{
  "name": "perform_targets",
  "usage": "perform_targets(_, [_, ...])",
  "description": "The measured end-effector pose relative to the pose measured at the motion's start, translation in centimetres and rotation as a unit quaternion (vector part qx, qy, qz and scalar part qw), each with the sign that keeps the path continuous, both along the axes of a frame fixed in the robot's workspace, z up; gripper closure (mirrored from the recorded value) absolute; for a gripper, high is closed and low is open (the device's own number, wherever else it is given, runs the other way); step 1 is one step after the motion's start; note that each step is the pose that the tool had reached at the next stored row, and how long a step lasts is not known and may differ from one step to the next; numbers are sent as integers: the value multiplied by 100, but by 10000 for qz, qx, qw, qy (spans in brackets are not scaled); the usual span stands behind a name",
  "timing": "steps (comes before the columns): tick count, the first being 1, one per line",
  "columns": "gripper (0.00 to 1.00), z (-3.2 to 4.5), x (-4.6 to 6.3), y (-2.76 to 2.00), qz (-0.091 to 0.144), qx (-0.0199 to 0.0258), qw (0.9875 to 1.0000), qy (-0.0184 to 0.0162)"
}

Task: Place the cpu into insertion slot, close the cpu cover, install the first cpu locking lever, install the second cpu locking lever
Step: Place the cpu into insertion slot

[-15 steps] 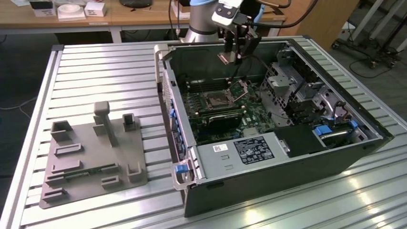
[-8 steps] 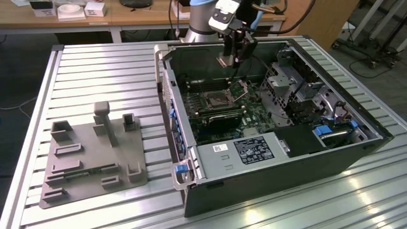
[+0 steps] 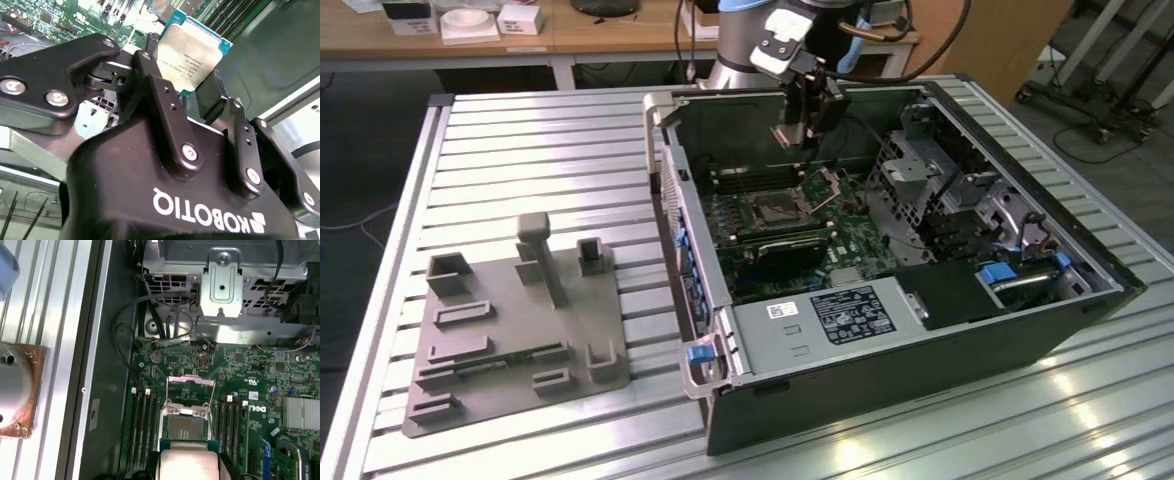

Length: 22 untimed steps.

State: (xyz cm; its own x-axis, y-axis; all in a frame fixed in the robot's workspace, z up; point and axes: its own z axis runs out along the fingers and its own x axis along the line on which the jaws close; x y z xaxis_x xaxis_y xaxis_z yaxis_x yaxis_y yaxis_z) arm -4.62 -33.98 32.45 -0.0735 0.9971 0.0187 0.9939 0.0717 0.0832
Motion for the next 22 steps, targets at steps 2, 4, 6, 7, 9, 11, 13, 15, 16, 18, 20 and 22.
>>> perform_targets(2, [46, -26, -1, 5, -6, 0, 10000, 50])
perform_targets(4, [46, -50, -1, 8, -9, 0, 9999, 106])
perform_targets(6, [46, -76, 0, 8, -10, 0, 9999, 159])
perform_targets(7, [46, -94, 0, 9, -13, 1, 9999, 167])
perform_targets(9, [46, -131, 3, 13, -68, 1, 9998, 170])
perform_targets(11, [46, -167, 5, 13, -203, 4, 9996, 170])
perform_targets(13, [46, -203, 5, 13, -339, 6, 9993, 170])
perform_targets(15, [46, -240, 5, 15, -365, 6, 9992, 170])
perform_targets(16, [46, -258, 5, 15, -369, 6, 9992, 170])
perform_targets(18, [46, -294, 6, 16, -378, 6, 9991, 170])
perform_targets(20, [46, -332, 13, 17, -384, 9, 9991, 170])
perform_targets(22, [46, -357, 14, 17, -385, 20, 9991, 170])
